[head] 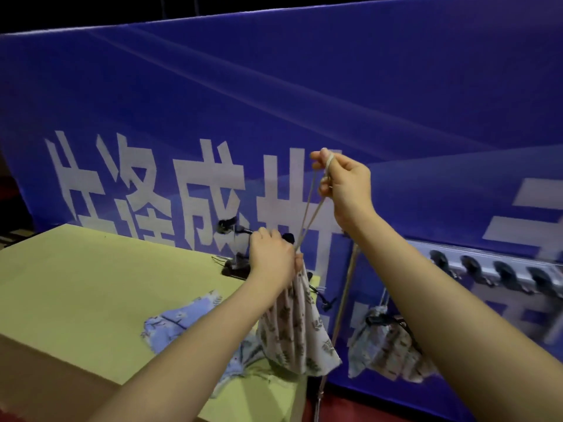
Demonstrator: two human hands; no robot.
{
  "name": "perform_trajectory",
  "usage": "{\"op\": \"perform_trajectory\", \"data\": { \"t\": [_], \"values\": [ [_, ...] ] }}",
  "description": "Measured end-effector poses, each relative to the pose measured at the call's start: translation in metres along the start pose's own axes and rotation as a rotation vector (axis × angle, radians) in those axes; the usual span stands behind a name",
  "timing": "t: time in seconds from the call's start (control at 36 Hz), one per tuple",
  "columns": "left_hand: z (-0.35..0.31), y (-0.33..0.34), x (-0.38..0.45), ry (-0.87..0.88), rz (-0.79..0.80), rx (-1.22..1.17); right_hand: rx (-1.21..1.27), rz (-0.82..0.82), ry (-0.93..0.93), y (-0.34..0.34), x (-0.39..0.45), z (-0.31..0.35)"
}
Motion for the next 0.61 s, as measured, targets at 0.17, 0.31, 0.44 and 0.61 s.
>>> {"op": "perform_trajectory", "data": {
  "t": [0.17,0.31,0.44,0.61],
  "values": [
    [-0.089,0.003,-0.012,0.071,0.181,-0.063,-0.141,0.033,0.058,-0.075,-0.027,-0.002],
    [-0.153,0.020,-0.023,0.146,0.302,-0.158,-0.182,0.034,0.211,-0.126,-0.051,-0.031],
    [-0.204,0.033,-0.034,0.189,0.411,-0.604,-0.344,0.064,0.343,-0.181,-0.078,-0.068],
    [-0.254,0.017,-0.022,0.252,0.422,-1.110,-0.384,-0.002,0.456,-0.245,-0.100,-0.090]
  ]
}}
Point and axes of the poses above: each hand's wrist, its own x-axis towards the middle knuckle, its own y-axis out of the palm, z = x × y, the point moved 10 cm from there along x, towards the middle knuckle, and after that the axes turned 4 degrees about x, right-handed, at the moved point
